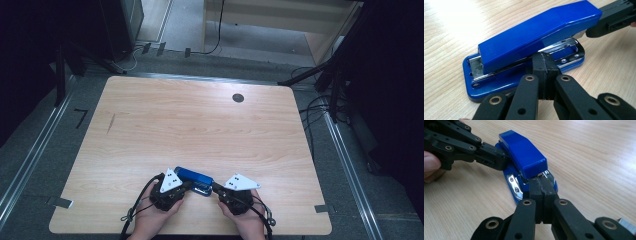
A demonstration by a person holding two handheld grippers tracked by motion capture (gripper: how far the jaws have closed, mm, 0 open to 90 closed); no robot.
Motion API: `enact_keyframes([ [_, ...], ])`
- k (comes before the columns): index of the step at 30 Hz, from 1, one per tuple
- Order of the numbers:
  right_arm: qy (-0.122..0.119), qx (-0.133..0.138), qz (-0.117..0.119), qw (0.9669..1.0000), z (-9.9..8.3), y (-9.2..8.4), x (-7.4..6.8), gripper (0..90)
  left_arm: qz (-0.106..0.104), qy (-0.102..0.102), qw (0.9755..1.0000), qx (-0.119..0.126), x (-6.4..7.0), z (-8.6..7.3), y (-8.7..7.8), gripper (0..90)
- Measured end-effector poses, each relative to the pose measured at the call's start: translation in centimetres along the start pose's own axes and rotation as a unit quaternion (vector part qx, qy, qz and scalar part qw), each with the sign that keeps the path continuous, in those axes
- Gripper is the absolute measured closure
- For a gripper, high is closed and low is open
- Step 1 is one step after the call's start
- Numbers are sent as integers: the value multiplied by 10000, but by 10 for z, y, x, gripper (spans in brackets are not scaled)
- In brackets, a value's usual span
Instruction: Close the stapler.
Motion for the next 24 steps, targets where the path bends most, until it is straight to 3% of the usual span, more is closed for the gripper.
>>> enact_keyframes([
  [24, -98, 599, 98, 9981, 37, -1, -8, 900, 55, 85, 9999, -1, 1, 0, 0, 900],
])
Point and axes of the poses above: each handheld gripper's, and its own axes: y roughly forward along the jaws, z roughly out of its top, x roughly to its right, the point moved 6 cm from there along y, roughly forward along the jaws, and after that the axes turned 14 degrees about x, right-handed, at the moved point
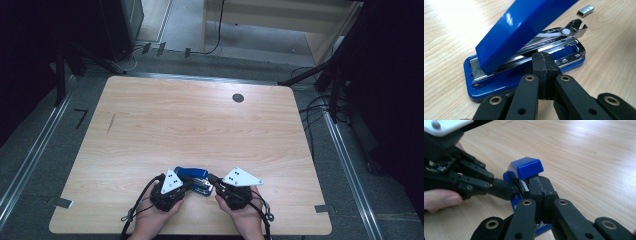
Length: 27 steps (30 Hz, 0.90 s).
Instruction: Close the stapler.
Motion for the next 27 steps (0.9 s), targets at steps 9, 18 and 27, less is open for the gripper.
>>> enact_keyframes([
  [9, -70, 52, -20, 10000, 8, 3, -4, 900, -28, -20, 10000, 22, 0, 0, 0, 900],
  [18, -172, 108, 46, 9998, 17, 8, -8, 900, -14, 30, 10000, -3, 1, 0, 0, 900],
  [27, -217, 157, 108, 9996, 25, 13, -12, 900, -18, 29, 10000, -6, 1, 0, 0, 900],
])
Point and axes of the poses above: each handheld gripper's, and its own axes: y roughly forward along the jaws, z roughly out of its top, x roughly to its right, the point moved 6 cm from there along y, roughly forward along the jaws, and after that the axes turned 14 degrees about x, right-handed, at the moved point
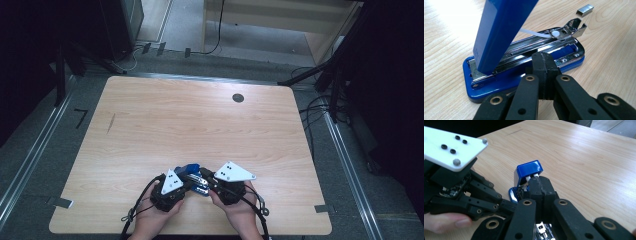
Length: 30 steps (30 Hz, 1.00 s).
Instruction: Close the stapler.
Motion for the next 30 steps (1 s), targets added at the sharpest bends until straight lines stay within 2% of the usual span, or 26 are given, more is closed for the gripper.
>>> enact_keyframes([
  [5, 45, 55, 34, 10000, 3, 3, -1, 900, 27, 69, 10000, 8, 1, 0, 0, 900],
  [30, -37, 161, 244, 9996, 17, 21, -7, 900, 18, 61, 10000, 17, 1, 0, 0, 900],
])
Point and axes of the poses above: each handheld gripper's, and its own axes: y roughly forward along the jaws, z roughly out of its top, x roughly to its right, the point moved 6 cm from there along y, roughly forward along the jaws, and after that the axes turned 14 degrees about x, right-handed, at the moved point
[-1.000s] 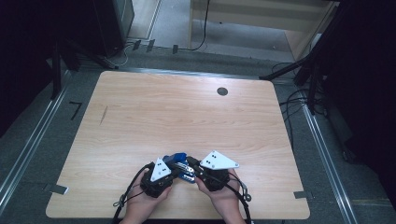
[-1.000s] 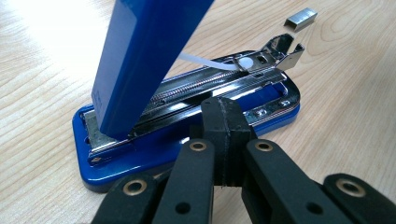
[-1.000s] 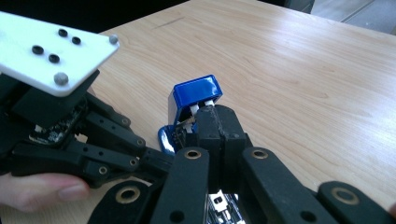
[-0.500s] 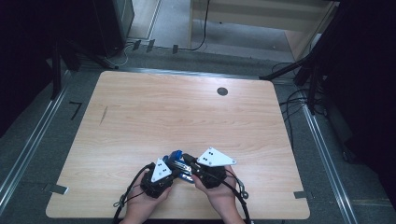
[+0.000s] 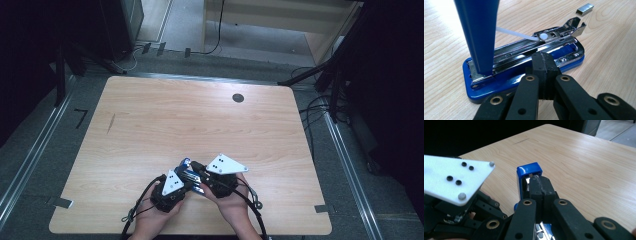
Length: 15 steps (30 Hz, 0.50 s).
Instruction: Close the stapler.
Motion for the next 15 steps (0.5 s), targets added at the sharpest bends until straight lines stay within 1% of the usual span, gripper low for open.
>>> enact_keyframes([
  [15, 8, 67, 110, 9999, 5, 11, -3, 900, 11, 5, 10000, 9, 0, 0, 0, 900],
])
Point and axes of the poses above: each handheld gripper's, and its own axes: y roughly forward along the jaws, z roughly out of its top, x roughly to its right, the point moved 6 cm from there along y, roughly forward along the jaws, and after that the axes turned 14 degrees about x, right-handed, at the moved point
